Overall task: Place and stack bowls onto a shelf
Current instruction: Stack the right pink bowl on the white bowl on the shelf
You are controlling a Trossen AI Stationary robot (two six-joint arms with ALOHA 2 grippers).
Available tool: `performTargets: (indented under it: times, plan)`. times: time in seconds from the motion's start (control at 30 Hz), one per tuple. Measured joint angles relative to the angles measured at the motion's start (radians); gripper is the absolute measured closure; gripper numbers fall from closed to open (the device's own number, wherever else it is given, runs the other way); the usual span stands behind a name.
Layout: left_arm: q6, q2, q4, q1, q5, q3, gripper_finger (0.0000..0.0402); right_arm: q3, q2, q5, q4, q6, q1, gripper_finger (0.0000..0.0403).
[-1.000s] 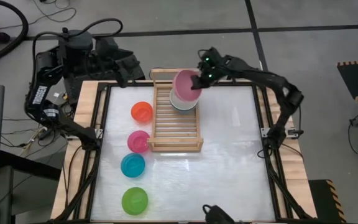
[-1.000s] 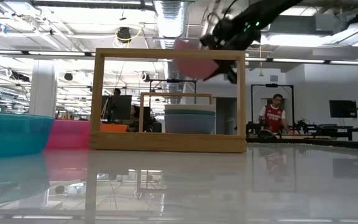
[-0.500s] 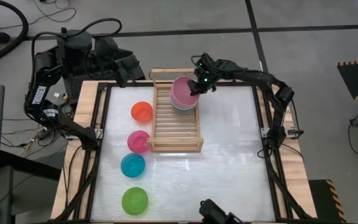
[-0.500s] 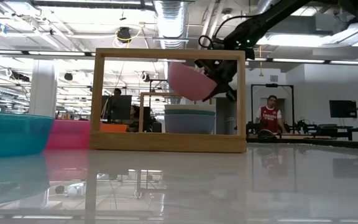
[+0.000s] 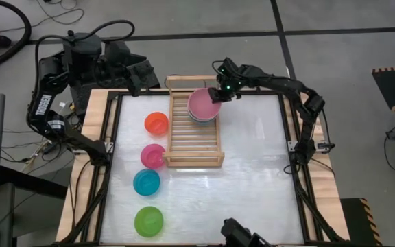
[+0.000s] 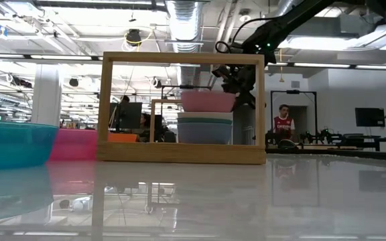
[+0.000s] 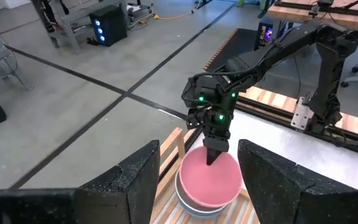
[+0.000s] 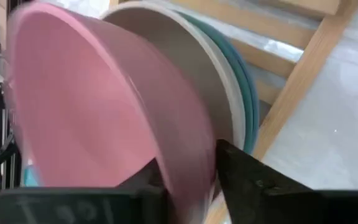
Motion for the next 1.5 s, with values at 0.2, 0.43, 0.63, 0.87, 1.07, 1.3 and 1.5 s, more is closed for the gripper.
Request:
performTargets:
  times: [0.2,0.43,0.63,0.87,1.07,1.3,1.5]
  plan:
    - [0.001,0.0,0.0,0.0,0.0,0.0,0.0198,0.0,0.0,0.003,0.037,0.0,-0.022,0.0224]
    - [0.001,0.0,0.0,0.0,0.0,0.0,0.0198,0.064,-0.001,-0.046,-0.033,-0.027,-0.055,0.0207]
    - [0.0,0.0,0.0,0.0,0.0,0.0,0.0198,0.094,-0.001,-0.046,-0.072,-0.079,-0.045,0.0192]
    - [-0.003,0.0,0.0,0.0,0.0,0.0,0.0198,0.094,-0.007,-0.032,-0.15,-0.098,-0.051,0.0163]
    - [-0.008,0.0,-0.01,0.0,0.0,0.0,0.0198,0.094,-0.095,-0.017,-0.226,-0.167,-0.059,0.0183]
    - [-0.01,0.0,-0.01,0.0,-0.006,0.0,0.0198,0.095,-0.164,-0.025,-0.213,-0.24,-0.011,0.0283]
    - [-0.01,0.0,-0.01,0.0,-0.026,0.0,0.0198,0.094,-0.104,-0.024,-0.203,-0.276,0.016,0.0385]
